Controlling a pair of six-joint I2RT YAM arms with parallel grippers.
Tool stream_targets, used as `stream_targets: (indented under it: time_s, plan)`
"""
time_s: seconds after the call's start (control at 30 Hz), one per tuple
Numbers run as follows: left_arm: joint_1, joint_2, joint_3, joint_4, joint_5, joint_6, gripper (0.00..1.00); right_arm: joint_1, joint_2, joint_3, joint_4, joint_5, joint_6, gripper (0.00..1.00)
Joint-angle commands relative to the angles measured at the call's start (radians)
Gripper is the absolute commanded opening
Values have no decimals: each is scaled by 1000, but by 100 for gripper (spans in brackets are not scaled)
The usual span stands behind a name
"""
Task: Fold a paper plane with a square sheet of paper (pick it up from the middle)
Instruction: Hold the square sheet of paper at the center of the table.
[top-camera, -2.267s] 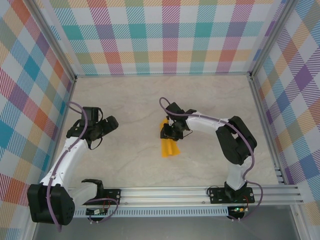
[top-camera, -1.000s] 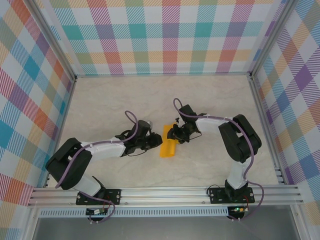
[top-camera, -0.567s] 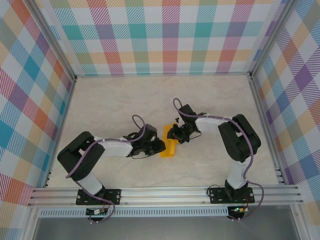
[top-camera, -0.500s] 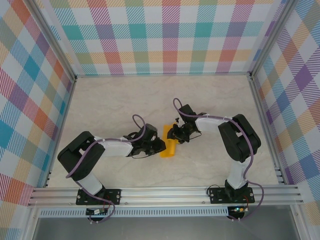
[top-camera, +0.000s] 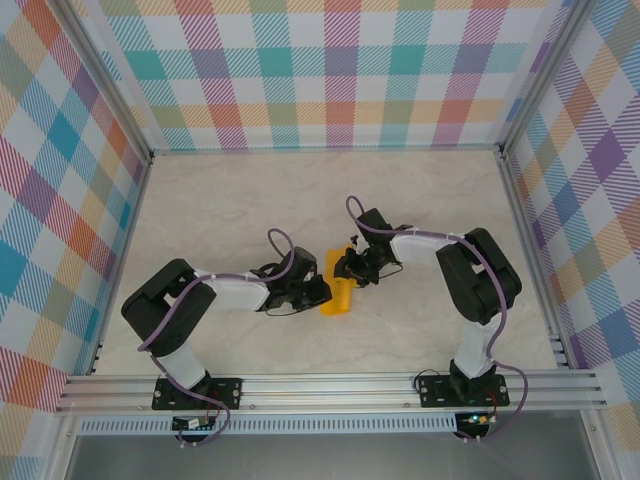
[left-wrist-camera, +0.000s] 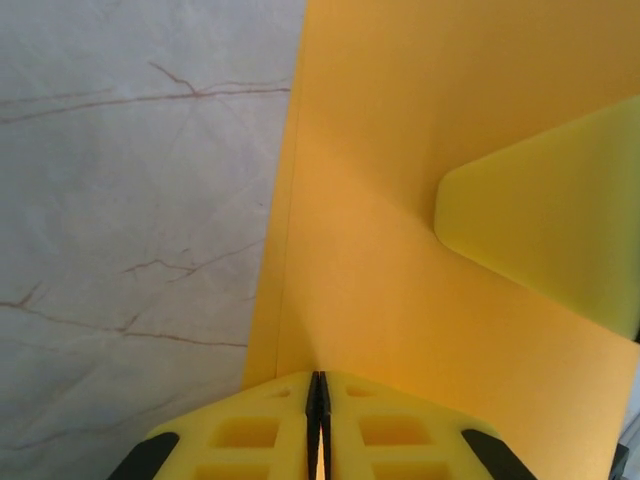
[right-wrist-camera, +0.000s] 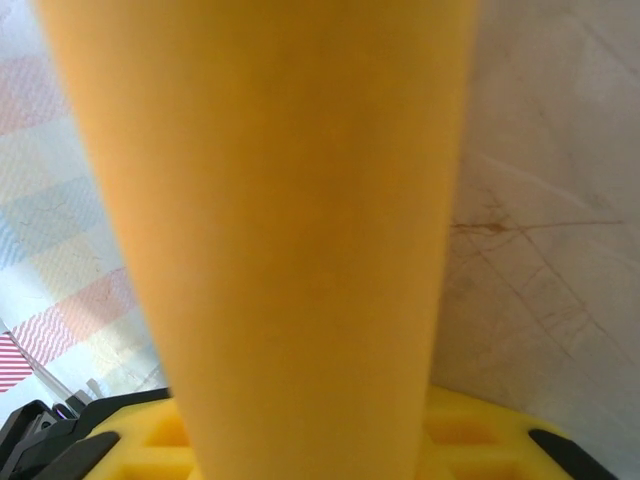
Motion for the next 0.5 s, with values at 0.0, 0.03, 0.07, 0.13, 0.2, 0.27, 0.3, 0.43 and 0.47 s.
stream_targets:
  time_s: [0.0, 0.03, 0.07, 0.13, 0.2, 0.27, 0.3, 0.43, 0.47]
  plan:
    - [-12, 33, 33, -83, 4, 24, 12, -3, 24, 11, -79, 34, -16, 33]
    - [-12, 37, 32, -95, -2, 24, 12, -3, 21, 17, -91, 32, -17, 34]
    - [-12, 40, 26, -99, -9, 22, 12, -4, 16, 22, -104, 29, -15, 35]
    - [-13, 41, 22, -121, -26, 24, 11, -3, 1, 28, -124, 25, -14, 38]
    - [-12, 39, 21, -141, -37, 30, 11, -3, -29, 34, -149, 24, -15, 44]
    - [-12, 37, 16, -140, -39, 27, 11, -4, -64, 36, -171, 35, -22, 50]
    - [-12, 35, 14, -139, -37, 28, 11, -4, -81, 38, -183, 49, -28, 53]
    - [-13, 35, 16, -143, -38, 29, 10, -3, -93, 55, -222, 124, -76, 56]
    - [-12, 34, 19, -145, -36, 32, 10, -4, -88, 56, -217, 128, -90, 56]
